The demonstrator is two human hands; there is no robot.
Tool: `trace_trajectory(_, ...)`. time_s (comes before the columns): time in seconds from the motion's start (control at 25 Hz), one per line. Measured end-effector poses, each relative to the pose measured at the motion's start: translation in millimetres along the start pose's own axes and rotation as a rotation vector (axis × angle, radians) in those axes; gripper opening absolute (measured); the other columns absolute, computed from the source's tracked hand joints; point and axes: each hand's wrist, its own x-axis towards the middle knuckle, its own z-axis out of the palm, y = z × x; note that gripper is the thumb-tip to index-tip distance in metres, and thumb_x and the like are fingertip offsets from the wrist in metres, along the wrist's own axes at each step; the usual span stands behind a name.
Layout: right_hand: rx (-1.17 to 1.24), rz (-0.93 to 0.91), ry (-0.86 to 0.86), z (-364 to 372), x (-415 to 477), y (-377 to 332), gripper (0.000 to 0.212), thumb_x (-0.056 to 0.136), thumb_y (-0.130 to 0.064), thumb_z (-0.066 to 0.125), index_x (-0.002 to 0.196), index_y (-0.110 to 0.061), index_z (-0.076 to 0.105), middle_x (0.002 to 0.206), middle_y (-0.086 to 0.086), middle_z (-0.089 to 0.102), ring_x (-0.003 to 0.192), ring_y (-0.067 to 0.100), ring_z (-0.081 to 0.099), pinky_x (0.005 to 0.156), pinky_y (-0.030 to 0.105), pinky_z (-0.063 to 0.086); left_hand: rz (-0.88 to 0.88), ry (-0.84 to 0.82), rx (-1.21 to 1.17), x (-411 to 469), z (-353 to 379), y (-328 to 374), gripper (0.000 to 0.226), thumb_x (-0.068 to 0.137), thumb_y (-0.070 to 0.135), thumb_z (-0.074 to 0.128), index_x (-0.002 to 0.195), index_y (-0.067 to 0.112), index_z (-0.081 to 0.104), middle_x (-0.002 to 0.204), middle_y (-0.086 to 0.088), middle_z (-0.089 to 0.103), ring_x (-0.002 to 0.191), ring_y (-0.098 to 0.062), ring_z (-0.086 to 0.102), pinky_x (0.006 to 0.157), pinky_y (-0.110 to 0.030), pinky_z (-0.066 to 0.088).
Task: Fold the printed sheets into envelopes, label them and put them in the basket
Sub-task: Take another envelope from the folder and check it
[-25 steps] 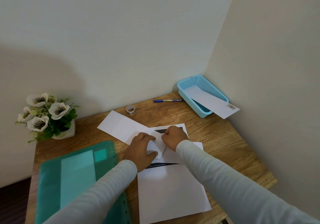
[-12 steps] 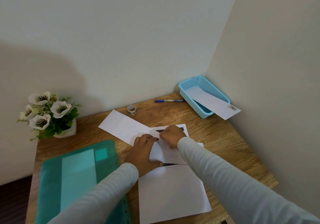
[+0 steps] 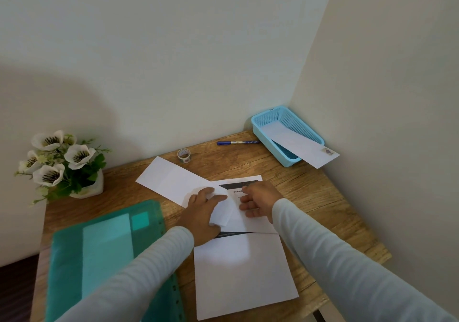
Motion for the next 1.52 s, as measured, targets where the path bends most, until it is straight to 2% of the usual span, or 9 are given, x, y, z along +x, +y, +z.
trace_trajectory(0.24,0.148,-0.039,0.043,4.0,-5.8,-3.4,0.014,0.099,-0.031,0.065,0.108,-0.023,0.058,0.103,0.005,0.070,0.089,0.019,0.073,0.057,0.030,0.061,-0.002,0.061,0.013,-6.3,6.1,-2.3,0.068,0.094,0.043,0.066,0.152,0.044,0.031,0.168,0.012,0.009,0.154,-0.025,0.018,0.120,-0.044,0.029)
trace_trajectory(0.48,0.225,-0.016,-0.036,15.3,-14.1,-3.6,0.009,0.100,-0.026,0.064,0.100,-0.018,0.063,0.104,0.014,0.074,0.084,0.030,0.078,0.076,0.044,0.065,0.044,0.114,-0.052,-13.5,8.0,-4.6,0.067,0.093,0.051,0.065,0.151,0.041,0.033,0.166,0.010,0.018,0.150,-0.022,0.024,0.120,-0.043,0.028)
trace_trajectory(0.64,0.092,-0.052,-0.136,18.3,-25.1,8.3,0.016,0.101,-0.020,0.061,0.107,-0.007,0.068,0.088,0.015,0.079,0.075,0.030,0.078,0.063,0.038,0.065,-0.003,0.117,-0.032,-13.5,7.5,3.7,0.080,0.077,0.072,0.068,0.143,0.039,0.039,0.158,0.010,0.030,0.141,-0.020,0.034,0.114,-0.040,0.038)
trace_trajectory(0.8,-0.011,-0.112,-0.214,11.9,-27.7,8.7,0.023,0.102,-0.021,0.054,0.106,-0.006,0.072,0.090,0.015,0.077,0.071,0.026,0.075,0.061,0.035,0.062,0.024,0.244,0.060,-9.4,9.5,17.6,0.041,0.091,0.049,0.065,0.124,0.027,0.055,0.133,0.004,0.051,0.117,-0.019,0.047,0.097,-0.033,0.052)
trace_trajectory(0.88,-0.200,-0.231,-0.165,1.0,-23.0,9.2,0.019,0.102,-0.021,0.056,0.106,-0.012,0.073,0.098,0.011,0.077,0.079,0.025,0.075,0.069,0.037,0.063,0.030,0.270,0.048,-6.7,6.4,18.1,0.022,0.097,0.041,0.060,0.112,0.025,0.062,0.120,0.005,0.055,0.106,-0.015,0.047,0.088,-0.030,0.052)
trace_trajectory(0.96,-0.702,-0.428,-0.019,-12.6,-16.1,11.1,0.021,0.095,-0.033,0.068,0.113,-0.022,0.070,0.116,0.000,0.071,0.104,0.024,0.069,0.089,0.040,0.060,0.006,0.256,0.008,-4.3,1.6,16.9,0.014,0.098,0.041,0.060,0.100,0.027,0.062,0.104,0.008,0.055,0.096,-0.012,0.047,0.079,-0.024,0.046)
trace_trajectory(1.08,-1.246,-0.506,0.035,-17.1,-11.4,18.0,0.080,0.075,-0.063,0.079,0.142,-0.031,0.048,0.148,-0.001,0.048,0.133,0.029,0.049,0.104,0.046,0.051,-0.081,0.233,-0.075,-0.4,-2.1,19.0,0.018,0.095,0.044,0.065,0.086,0.029,0.060,0.085,0.011,0.052,0.085,-0.013,0.051,0.071,-0.022,0.041)
trace_trajectory(1.24,-1.389,-0.504,0.026,-3.5,-1.4,19.9,0.105,0.063,-0.075,0.079,0.148,-0.031,0.036,0.151,0.005,0.043,0.134,0.033,0.047,0.104,0.049,0.047,-0.114,0.208,-0.050,2.9,-0.7,23.7,0.021,0.094,0.041,0.067,0.079,0.030,0.057,0.082,0.007,0.057,0.078,-0.014,0.054,0.072,-0.024,0.047)
trace_trajectory(1.52,-1.397,-0.417,-0.023,5.4,1.1,9.6,0.097,0.063,-0.070,0.083,0.139,-0.025,0.045,0.146,0.007,0.051,0.134,0.033,0.048,0.108,0.052,0.041,-0.145,0.205,-0.130,0.0,-2.2,25.0,0.017,0.094,0.033,0.068,0.081,0.033,0.056,0.084,0.008,0.061,0.076,-0.011,0.055,0.071,-0.022,0.046)
